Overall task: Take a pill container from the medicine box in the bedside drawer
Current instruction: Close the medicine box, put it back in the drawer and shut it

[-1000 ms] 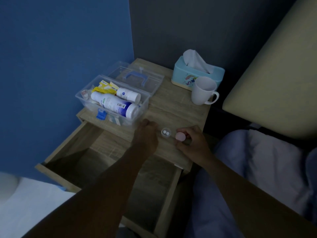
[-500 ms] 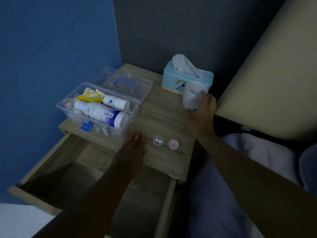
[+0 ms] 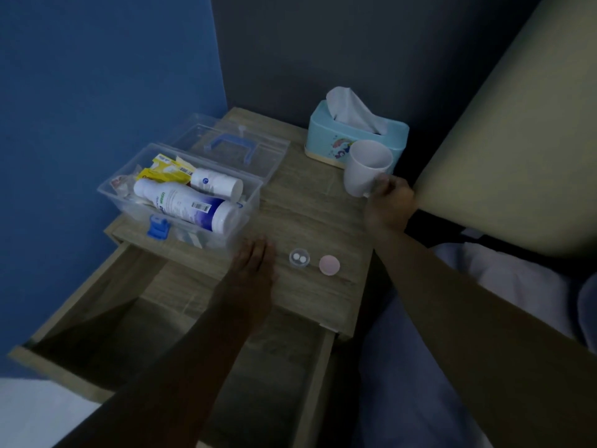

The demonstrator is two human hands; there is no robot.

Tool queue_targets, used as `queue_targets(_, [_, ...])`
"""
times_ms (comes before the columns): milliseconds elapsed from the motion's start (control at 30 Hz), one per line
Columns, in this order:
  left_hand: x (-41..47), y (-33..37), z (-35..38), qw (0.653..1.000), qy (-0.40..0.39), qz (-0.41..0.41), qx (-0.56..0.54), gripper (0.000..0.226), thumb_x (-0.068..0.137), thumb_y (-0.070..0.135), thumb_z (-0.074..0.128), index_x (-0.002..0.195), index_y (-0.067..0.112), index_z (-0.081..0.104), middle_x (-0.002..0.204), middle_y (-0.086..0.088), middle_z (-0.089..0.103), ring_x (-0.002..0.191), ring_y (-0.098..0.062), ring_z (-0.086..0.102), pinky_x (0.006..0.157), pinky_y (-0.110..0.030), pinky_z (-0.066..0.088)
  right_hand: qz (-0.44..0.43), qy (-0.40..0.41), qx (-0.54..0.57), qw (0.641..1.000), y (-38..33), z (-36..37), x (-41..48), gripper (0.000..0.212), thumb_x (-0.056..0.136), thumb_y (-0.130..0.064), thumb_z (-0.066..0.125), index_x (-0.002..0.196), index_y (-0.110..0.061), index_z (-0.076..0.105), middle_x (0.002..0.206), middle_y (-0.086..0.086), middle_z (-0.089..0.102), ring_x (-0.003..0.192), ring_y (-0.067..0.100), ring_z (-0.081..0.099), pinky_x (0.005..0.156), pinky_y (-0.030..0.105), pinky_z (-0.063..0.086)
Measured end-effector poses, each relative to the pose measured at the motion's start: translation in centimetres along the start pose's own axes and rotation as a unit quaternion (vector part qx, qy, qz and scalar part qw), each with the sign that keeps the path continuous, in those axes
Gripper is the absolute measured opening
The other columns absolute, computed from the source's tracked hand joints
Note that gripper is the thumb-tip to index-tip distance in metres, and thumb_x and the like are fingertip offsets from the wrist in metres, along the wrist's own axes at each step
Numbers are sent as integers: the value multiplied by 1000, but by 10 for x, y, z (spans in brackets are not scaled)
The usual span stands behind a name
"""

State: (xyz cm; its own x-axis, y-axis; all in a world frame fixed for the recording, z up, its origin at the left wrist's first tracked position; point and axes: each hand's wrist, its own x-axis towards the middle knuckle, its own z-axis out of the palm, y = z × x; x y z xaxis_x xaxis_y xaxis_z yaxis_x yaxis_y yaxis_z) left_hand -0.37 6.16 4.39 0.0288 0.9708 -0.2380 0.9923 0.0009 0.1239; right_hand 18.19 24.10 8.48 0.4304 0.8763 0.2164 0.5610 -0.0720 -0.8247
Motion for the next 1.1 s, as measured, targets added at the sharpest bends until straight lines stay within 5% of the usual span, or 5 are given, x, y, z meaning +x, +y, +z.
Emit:
queue_targets(300, [2, -2, 1, 998, -19, 22, 47, 61, 103, 30, 28, 156, 9, 6, 166, -12, -6, 153, -31, -9, 124, -45, 6, 31, -53, 41, 997, -1, -13, 3, 24, 93, -27, 63, 99, -8, 77, 97, 11, 76, 87, 15, 65, 81, 29, 52])
queue_targets(700, [1, 1, -7, 1000, -25, -1, -11, 62, 105, 30, 27, 157, 9, -1, 166, -12, -4, 153, -29, -6, 124, -46, 7, -192, -147, 8, 970, 2, -38, -25, 20, 89, -21, 65, 80, -10, 78, 70, 4, 72, 67, 6, 58, 55, 14, 35])
queue_targets(900, [1, 1, -8, 1000, -21, -3, -6, 63, 104, 31, 29, 156, 9, 0, 166, -13, -3, 153, -30, -5, 124, -46, 7, -196, -154, 2, 968, 4, -50, -49, 16, 90, -14, 67, 92, -5, 80, 84, 11, 78, 74, 11, 65, 63, 23, 45])
queue_targets(1100, [0, -1, -5, 999, -5, 2, -33, 66, 103, 31, 33, 156, 9, 1, 166, -14, 1, 153, -30, -2, 124, -46, 8, -185, -156, 14, 970, 8, -57, -65, 15, 90, -14, 68, 94, -6, 80, 88, 9, 79, 77, 7, 63, 63, 12, 38])
